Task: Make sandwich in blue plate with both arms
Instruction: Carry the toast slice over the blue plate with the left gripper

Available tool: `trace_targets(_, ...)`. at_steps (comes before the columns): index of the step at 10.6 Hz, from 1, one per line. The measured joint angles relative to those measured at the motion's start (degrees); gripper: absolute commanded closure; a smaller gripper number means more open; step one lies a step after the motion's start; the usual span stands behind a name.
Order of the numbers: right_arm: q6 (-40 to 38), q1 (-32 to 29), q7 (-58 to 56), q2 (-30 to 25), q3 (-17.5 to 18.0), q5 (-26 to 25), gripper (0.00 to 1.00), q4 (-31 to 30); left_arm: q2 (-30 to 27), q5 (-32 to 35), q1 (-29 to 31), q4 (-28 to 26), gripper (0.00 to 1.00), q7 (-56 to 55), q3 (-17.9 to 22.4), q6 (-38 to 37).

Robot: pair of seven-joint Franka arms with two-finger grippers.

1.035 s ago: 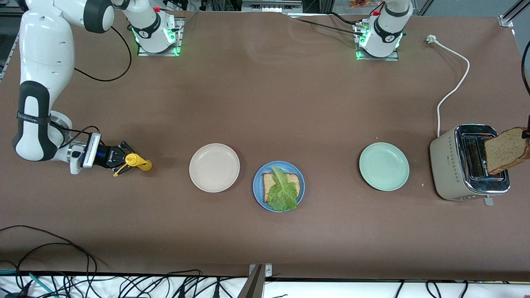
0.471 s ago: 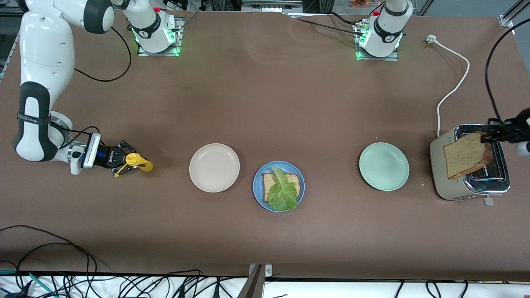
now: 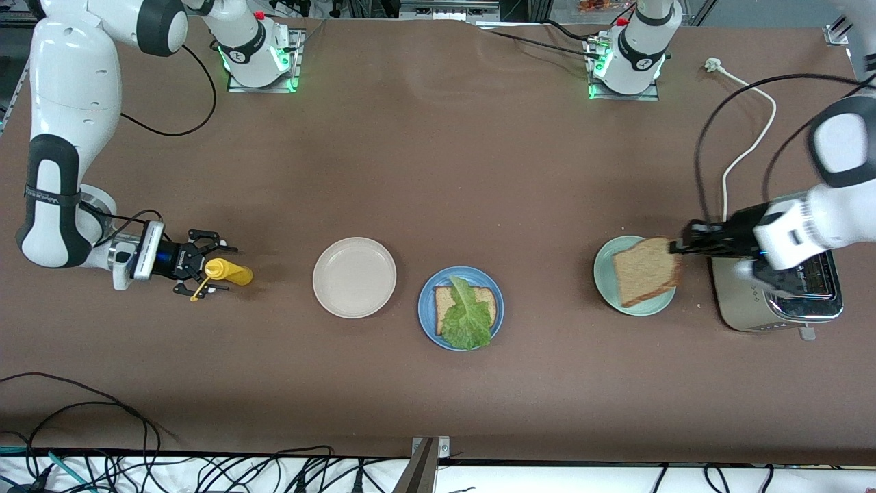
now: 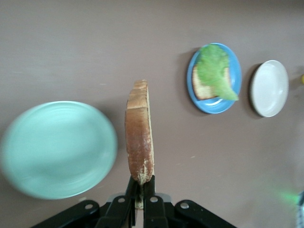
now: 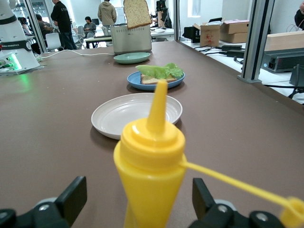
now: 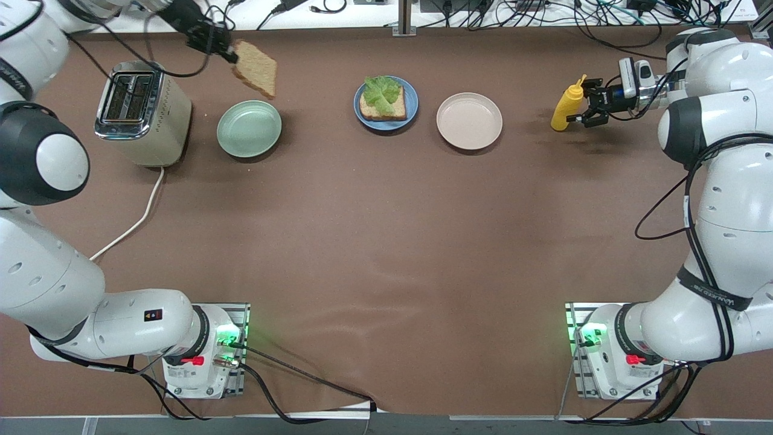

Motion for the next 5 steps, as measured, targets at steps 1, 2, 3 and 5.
trace_targets(1, 0.00, -0.63, 0.03, 0.05, 0.00, -0.19, 0.00, 0.00, 0.77, -3.14, -2.53, -0.88, 1.00, -2.62, -0.02, 1.19)
trace_targets(2, 0.00, -1.53, 0.03, 0.16, 0.00, -0.62, 0.00, 0.00, 1.51, -5.17, -5.04, -1.08, 1.00, -6.45, -0.04, 1.52)
trace_targets(3, -0.02, -2.40, 0.03, 0.30, 0.00, -0.83, 0.00, 0.01, 2.15, -6.68, -7.27, -1.09, 1.00, -9.63, -0.07, 1.62)
trace_targets(5, -0.03, -3.83, 0.01, 0.64, 0.00, -2.12, 0.00, 0.03, 3.92, -11.16, -11.64, -1.09, 1.00, -11.89, -0.07, 3.50)
